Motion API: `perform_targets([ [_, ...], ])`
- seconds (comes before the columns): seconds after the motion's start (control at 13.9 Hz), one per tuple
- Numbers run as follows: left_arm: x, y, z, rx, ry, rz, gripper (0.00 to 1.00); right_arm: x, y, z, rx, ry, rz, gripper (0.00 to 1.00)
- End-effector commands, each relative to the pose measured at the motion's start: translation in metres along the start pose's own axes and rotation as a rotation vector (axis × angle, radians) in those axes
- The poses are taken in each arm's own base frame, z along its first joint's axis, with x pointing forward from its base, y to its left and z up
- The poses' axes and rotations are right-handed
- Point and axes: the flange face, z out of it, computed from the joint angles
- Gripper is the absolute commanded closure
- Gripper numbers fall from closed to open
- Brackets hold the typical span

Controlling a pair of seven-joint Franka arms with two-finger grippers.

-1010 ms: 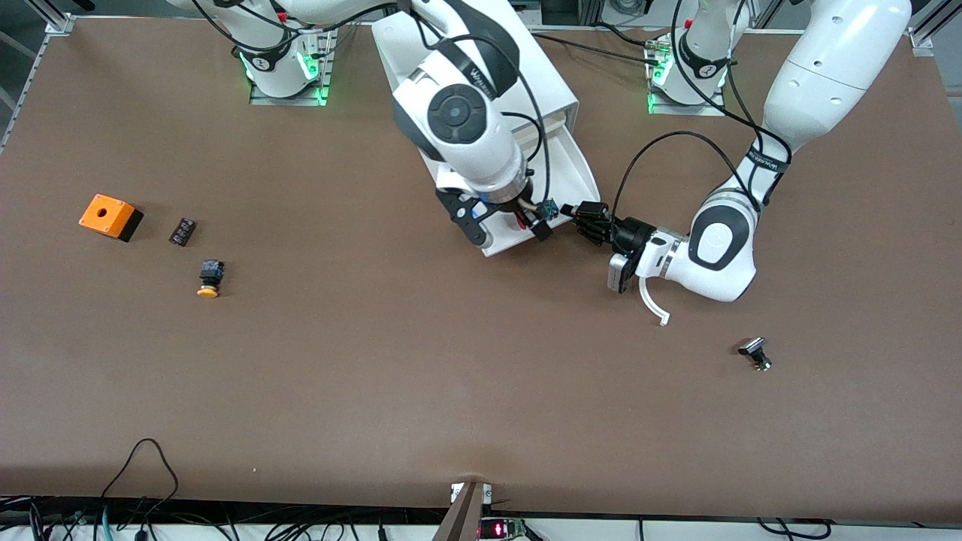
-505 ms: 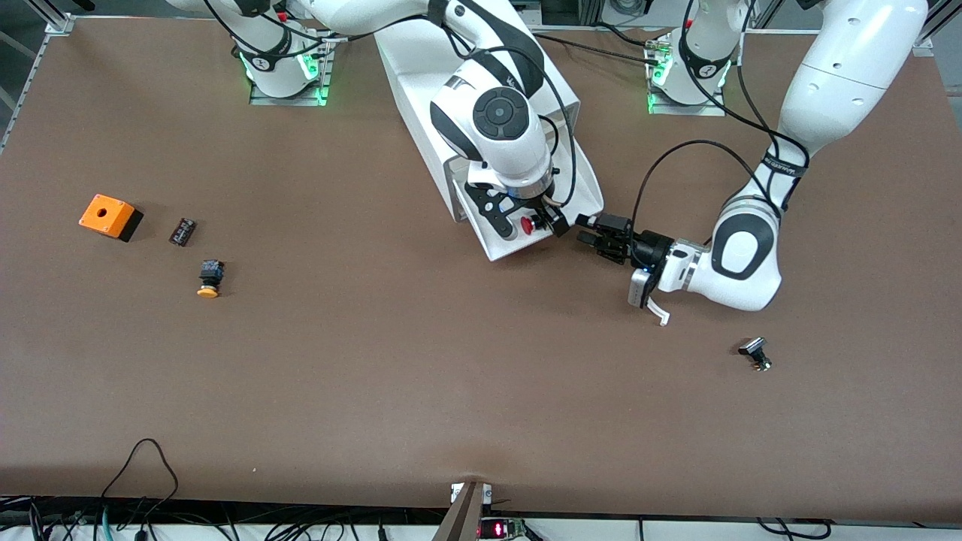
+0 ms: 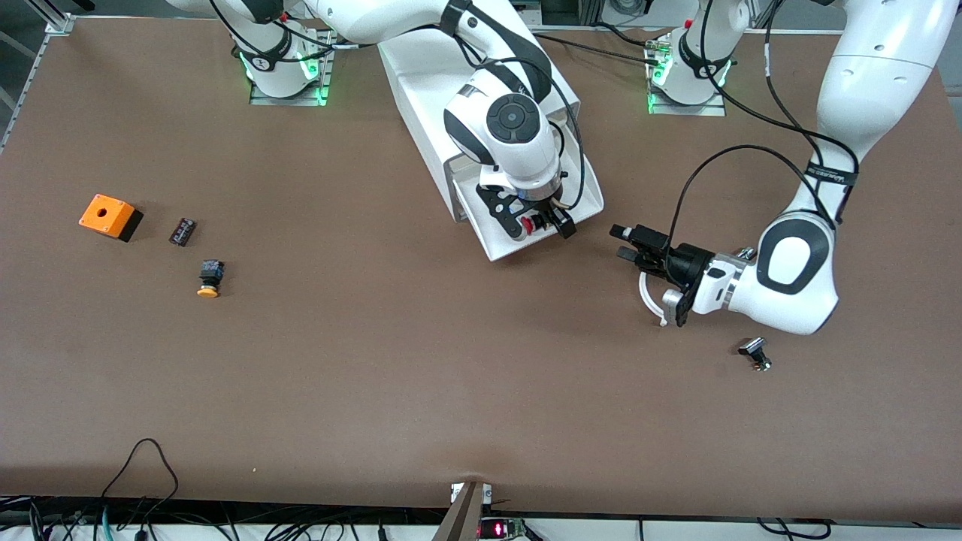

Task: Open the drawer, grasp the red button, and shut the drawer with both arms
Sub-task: 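Grasp the red button and lift it out with the right gripper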

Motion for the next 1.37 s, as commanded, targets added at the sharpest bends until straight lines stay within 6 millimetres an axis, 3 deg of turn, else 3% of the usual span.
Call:
perform_targets([
  [0.0, 0.005, 0.026, -0.027, 0.122, -0.047, -0.070, 0.00, -0.005, -0.005, -0.002, 0.021, 0.012, 0.009, 0.68],
  [0.14, 0.006, 0.036, -0.035, 0.198, -0.058, -0.118, 0.00, -0.005, -0.004, -0.003, 0.016, 0.013, 0.006, 1.00],
  [0.36, 0.008, 0.047, -0.039, 0.262, -0.052, -0.229, 0.00, 0.002, -0.006, -0.012, -0.003, 0.018, 0.014, 1.00],
  [0.43, 0.007, 0.056, -0.040, 0.291, -0.045, -0.272, 0.00, 0.002, -0.009, -0.029, 0.007, 0.015, 0.013, 1.00],
  [0.65, 0.008, 0.079, -0.029, 0.412, -0.053, -0.363, 0.00, 0.038, -0.024, -0.069, -0.004, 0.022, -0.035, 1.00],
  [0.87, 0.014, 0.081, -0.015, 0.596, -0.037, -0.479, 0.00, 0.085, -0.029, -0.122, -0.022, 0.009, -0.180, 1.00],
  [1.15, 0.026, 0.081, -0.011, 0.702, 0.133, -0.619, 0.00, 0.180, -0.030, -0.177, -0.027, -0.036, -0.383, 1.00],
  [1.3, 0.036, 0.095, 0.023, 0.778, 0.223, -0.699, 0.00, 0.221, -0.018, -0.191, -0.102, -0.050, -0.540, 1.00],
])
